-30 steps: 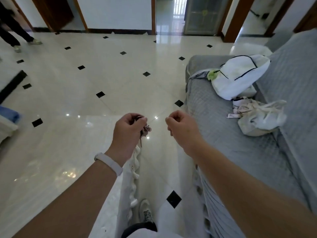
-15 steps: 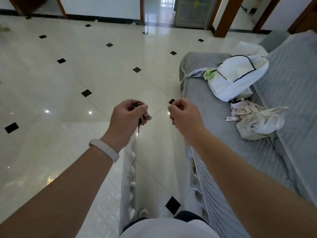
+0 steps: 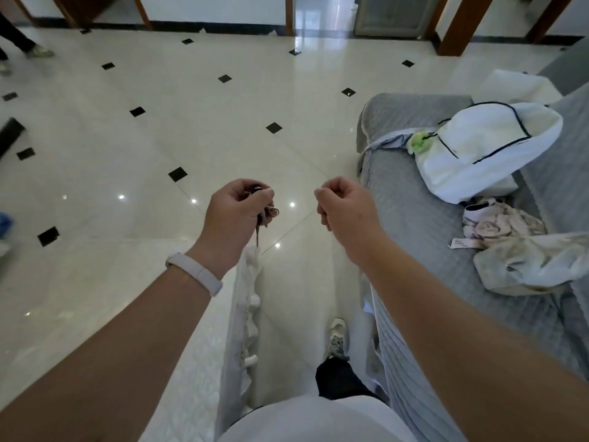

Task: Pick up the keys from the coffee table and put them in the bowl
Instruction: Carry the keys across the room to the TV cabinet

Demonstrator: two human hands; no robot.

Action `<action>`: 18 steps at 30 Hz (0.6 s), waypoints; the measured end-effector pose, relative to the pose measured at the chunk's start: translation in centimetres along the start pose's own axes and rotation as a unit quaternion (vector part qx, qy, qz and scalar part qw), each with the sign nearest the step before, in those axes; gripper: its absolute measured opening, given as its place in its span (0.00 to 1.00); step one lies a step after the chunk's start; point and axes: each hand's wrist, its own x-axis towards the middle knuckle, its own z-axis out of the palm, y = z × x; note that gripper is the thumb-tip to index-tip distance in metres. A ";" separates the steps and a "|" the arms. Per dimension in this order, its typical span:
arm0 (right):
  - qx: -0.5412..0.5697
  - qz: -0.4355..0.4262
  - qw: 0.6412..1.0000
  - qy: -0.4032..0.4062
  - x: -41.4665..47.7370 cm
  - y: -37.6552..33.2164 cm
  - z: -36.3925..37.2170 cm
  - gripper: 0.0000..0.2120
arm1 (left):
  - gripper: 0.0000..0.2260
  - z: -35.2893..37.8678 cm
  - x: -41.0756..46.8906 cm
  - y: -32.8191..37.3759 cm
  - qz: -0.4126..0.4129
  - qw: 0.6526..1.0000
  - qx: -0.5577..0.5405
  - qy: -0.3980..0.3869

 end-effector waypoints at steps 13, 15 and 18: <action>0.015 -0.001 0.999 -0.037 16.8 -1.7 -9.4 0.05 | 0.01 13.8 11.4 2.9 -0.002 1.000 0.002 0.027; 0.021 0.000 0.999 -0.035 18.3 -2.0 -9.9 0.05 | 0.02 14.8 12.6 3.1 -0.004 1.000 0.003 0.030; 0.028 0.002 0.999 -0.044 20.4 -2.4 -9.9 0.05 | 0.01 15.6 14.5 3.6 -0.005 0.999 -0.001 0.035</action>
